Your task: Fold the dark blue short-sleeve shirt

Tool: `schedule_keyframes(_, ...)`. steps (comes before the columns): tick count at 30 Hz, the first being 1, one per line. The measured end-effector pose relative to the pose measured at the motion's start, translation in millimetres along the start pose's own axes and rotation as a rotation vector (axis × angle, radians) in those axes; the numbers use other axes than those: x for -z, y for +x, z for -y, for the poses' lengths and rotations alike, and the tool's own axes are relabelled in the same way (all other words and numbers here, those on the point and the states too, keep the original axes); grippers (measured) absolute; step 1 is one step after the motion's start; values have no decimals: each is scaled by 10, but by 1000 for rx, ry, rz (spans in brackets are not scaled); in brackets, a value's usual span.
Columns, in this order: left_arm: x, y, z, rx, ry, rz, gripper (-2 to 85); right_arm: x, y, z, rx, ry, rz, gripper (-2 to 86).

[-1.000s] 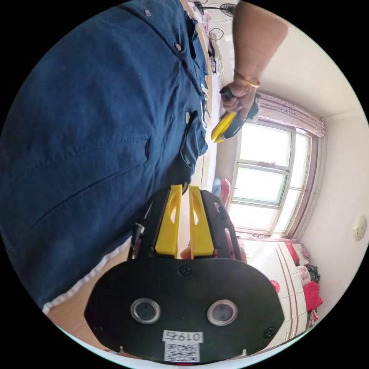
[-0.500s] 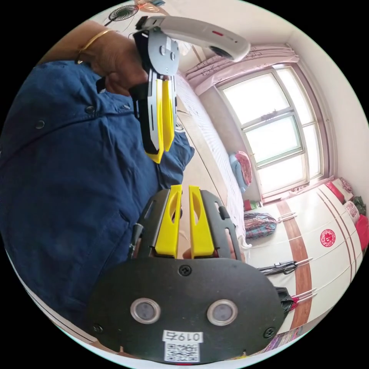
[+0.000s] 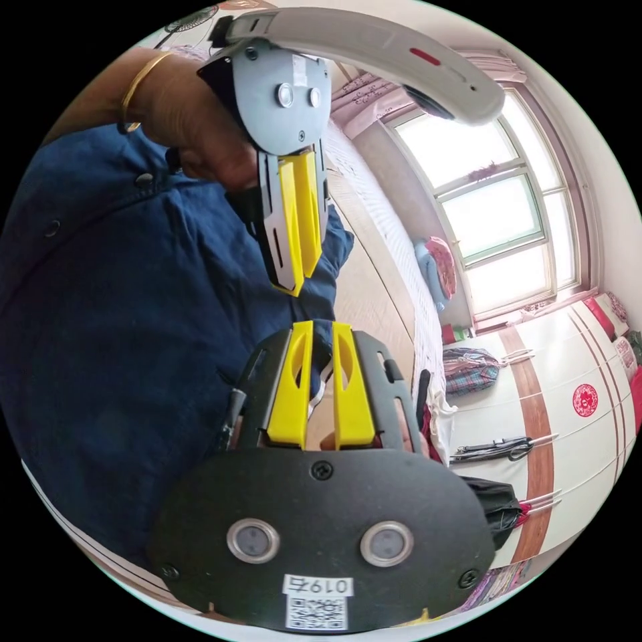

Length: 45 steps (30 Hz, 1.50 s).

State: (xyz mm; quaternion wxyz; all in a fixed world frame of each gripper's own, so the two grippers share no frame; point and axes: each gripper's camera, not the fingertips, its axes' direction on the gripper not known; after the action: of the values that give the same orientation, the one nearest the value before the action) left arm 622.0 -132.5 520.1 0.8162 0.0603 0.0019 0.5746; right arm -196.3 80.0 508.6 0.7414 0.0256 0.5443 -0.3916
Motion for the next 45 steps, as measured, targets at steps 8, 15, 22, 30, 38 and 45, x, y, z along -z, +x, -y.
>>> schedule_keyframes(8,48,311,-53,7,-9,36,18,-20,-9,11,-36,-3,12,1)
schedule_keyframes(15,143,471,-170,40,16,28,13,-8,-77,30,-47,8,10,8)
schedule_keyframes(22,144,604,-220,42,19,23,12,-16,-229,157,4,-9,-35,56)
schedule_keyframes(30,144,683,-265,16,15,17,11,-21,-395,235,40,-32,-56,30)
schedule_keyframes(38,21,809,-261,-60,-56,-19,12,-84,-694,288,175,-67,-92,1)
schedule_keyframes(45,34,871,-268,-61,-71,-16,13,-78,-703,338,173,-70,-61,-2)
